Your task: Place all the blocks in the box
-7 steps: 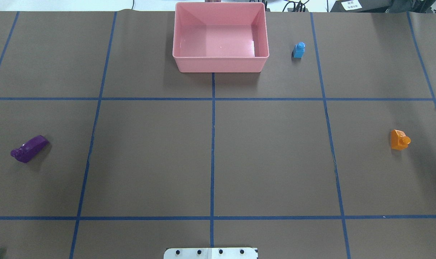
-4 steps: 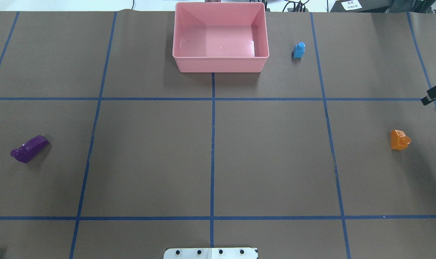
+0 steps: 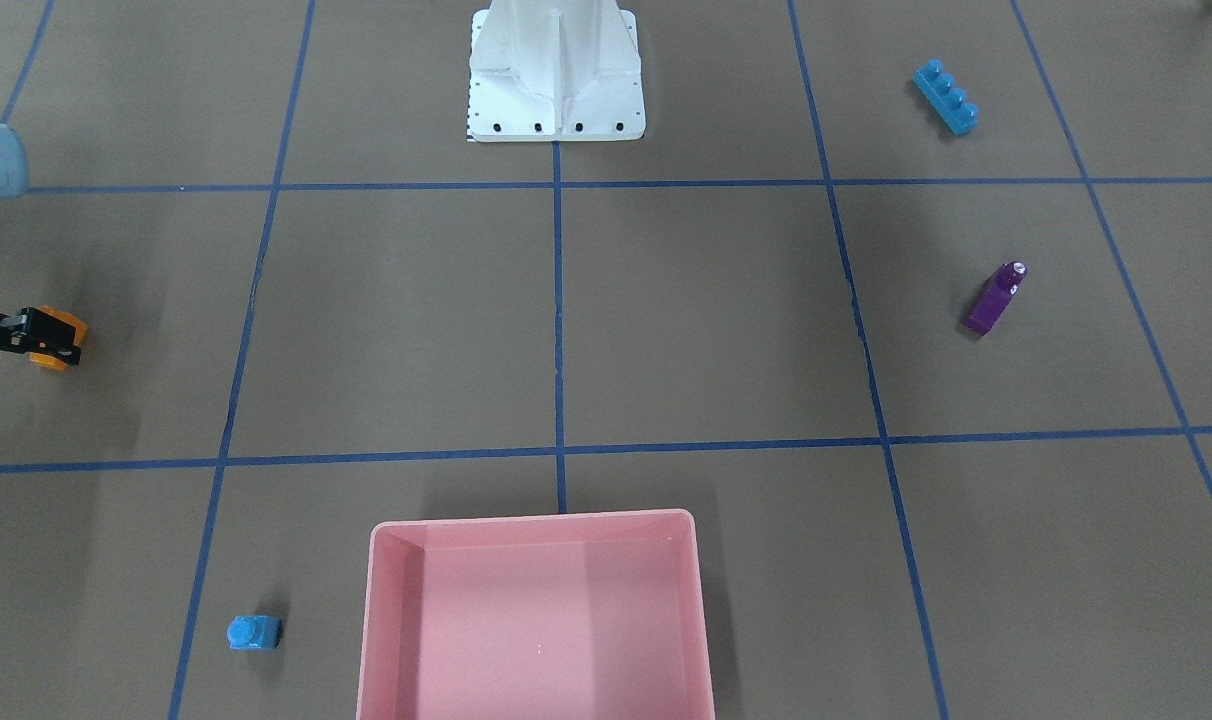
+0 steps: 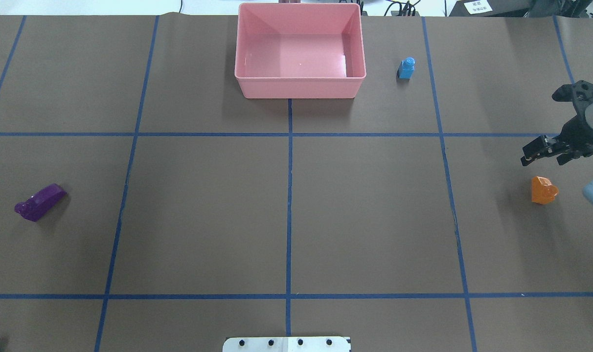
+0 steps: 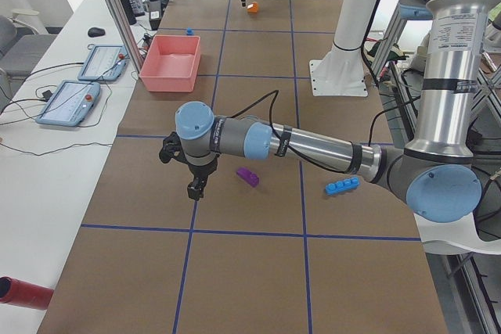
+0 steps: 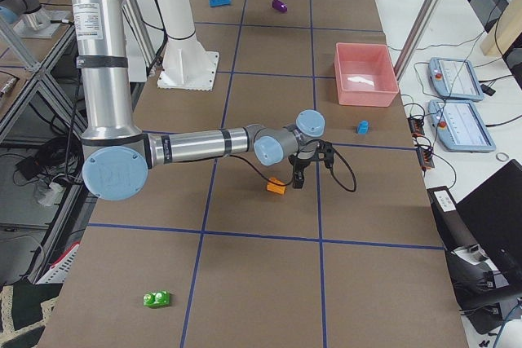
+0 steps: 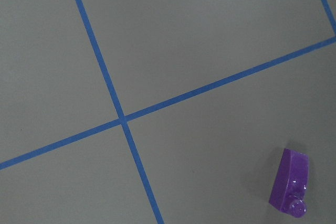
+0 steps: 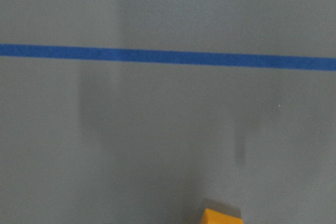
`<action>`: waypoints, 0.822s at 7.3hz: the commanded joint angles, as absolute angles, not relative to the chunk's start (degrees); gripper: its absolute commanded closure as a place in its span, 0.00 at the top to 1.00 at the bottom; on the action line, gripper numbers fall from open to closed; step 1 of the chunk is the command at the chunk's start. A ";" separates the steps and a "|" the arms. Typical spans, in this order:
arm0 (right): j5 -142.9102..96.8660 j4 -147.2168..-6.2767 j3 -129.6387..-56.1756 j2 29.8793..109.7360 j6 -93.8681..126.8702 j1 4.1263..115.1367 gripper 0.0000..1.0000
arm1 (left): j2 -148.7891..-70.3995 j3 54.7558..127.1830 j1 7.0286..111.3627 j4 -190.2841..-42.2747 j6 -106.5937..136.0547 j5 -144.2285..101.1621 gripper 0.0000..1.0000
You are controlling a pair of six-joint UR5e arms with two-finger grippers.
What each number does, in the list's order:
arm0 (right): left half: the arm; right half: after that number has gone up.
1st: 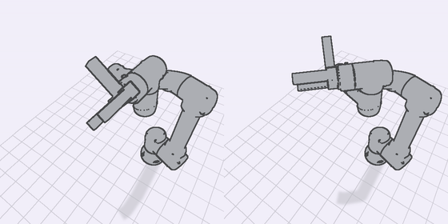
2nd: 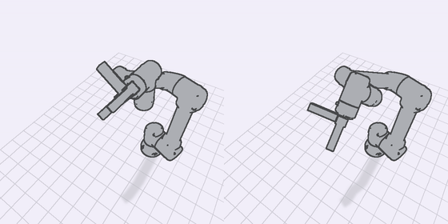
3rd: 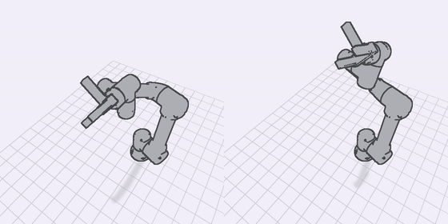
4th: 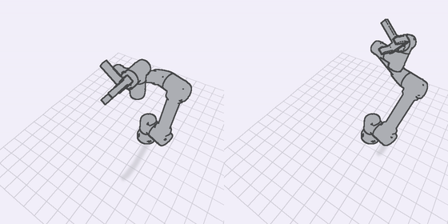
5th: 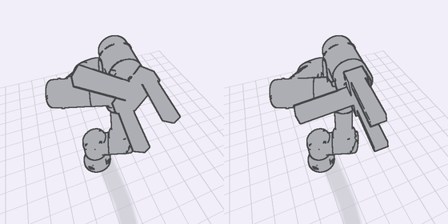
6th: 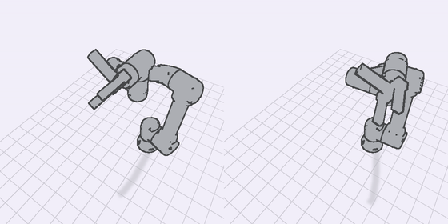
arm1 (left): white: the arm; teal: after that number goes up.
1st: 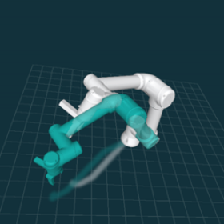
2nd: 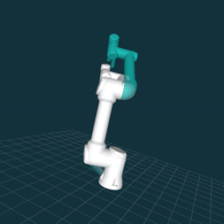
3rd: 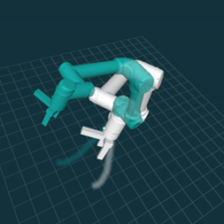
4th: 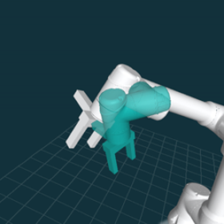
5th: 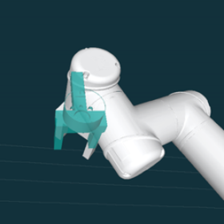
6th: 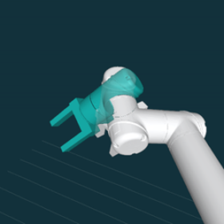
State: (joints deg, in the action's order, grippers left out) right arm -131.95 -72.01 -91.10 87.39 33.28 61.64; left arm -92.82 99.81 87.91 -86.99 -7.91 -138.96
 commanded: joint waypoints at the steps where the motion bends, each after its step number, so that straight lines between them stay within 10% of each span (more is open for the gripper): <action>1: -132.18 -71.98 -91.05 90.33 33.84 60.03 1.00 | -92.81 99.84 87.54 -88.33 -5.63 -138.96 1.00; 4: -132.36 -72.33 -91.14 92.20 34.27 59.50 0.84 | -92.81 99.93 87.54 -88.42 -5.63 -139.04 1.00; 6: -132.45 -72.33 -90.97 90.89 37.96 58.80 0.14 | -92.81 100.02 87.54 -88.51 -5.63 -139.04 1.00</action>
State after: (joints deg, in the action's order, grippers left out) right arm -132.39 -72.36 -91.02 91.53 36.10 59.26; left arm -92.81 99.95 87.54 -88.47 -5.66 -139.04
